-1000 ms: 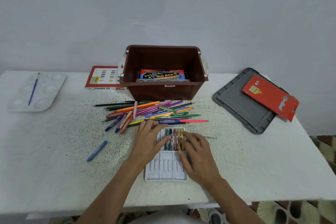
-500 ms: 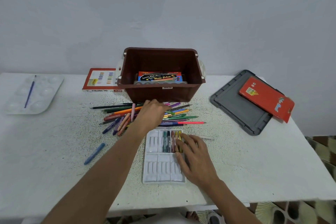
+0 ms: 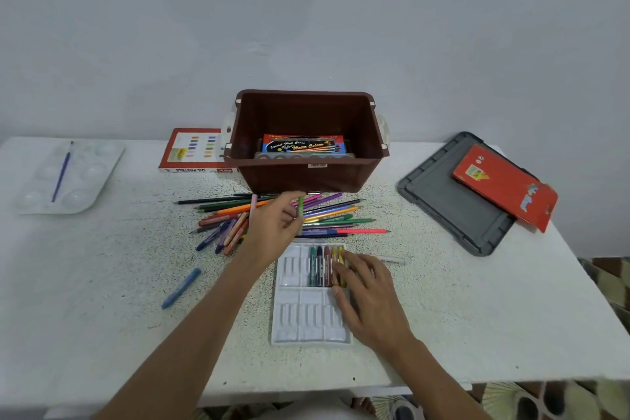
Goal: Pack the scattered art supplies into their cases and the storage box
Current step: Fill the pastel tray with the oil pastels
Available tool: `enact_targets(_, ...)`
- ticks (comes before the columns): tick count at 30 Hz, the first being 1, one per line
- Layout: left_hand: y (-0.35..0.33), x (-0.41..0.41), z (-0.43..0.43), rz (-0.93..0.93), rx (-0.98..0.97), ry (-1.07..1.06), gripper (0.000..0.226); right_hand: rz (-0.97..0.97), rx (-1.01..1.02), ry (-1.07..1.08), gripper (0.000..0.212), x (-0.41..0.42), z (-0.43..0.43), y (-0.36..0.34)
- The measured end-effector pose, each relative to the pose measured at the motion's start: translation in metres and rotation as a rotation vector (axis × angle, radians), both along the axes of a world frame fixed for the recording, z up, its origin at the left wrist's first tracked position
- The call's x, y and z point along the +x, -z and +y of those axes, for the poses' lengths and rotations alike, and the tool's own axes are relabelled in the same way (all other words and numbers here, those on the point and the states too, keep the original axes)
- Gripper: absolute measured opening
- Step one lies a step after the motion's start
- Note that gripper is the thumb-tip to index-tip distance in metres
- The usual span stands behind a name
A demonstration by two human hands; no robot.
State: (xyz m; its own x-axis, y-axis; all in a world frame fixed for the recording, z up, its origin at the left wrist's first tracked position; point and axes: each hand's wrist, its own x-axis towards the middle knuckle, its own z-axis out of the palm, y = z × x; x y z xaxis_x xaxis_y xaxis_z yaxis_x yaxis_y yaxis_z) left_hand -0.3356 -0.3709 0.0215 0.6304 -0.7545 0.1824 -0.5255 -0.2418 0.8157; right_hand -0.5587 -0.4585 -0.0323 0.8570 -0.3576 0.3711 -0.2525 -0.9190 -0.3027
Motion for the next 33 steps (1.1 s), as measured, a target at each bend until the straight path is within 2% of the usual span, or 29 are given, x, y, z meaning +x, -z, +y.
enact_targets(4, -0.004, -0.014, 0.023, 0.147, 0.029, 0.0, 0.043, -0.001, -0.005, 0.0, 0.039, 0.0, 0.0, 0.001)
enact_targets(9, 0.007, -0.034, 0.041, 0.199, 0.154, 0.014, 0.041, 0.006, 0.013, -0.013, 0.039, 0.0, -0.002, 0.004)
enact_targets(13, 0.019, -0.043, 0.045, 0.053, 0.166, 0.013, 0.04, 0.006, 0.002, -0.007, 0.039, 0.0, -0.002, 0.005)
enact_targets(18, 0.028, -0.04, 0.044, -0.159, 0.224, 0.008, 0.05, 0.013, 0.008, -0.006, 0.039, 0.0, -0.002, 0.007)
enact_targets(22, 0.024, -0.04, 0.044, -0.098, 0.234, -0.072, 0.052, 0.008, 0.002, 0.001, 0.039, 0.0, -0.002, 0.005)
enact_targets(27, 0.023, -0.043, 0.041, -0.105, 0.262, -0.079, 0.037, 0.01, 0.004, 0.001, 0.038, 0.0, -0.001, 0.003)
enact_targets(33, 0.023, -0.042, 0.039, -0.072, 0.325, -0.072, 0.03, 0.015, 0.003, 0.01, 0.04, 0.0, -0.001, 0.003)
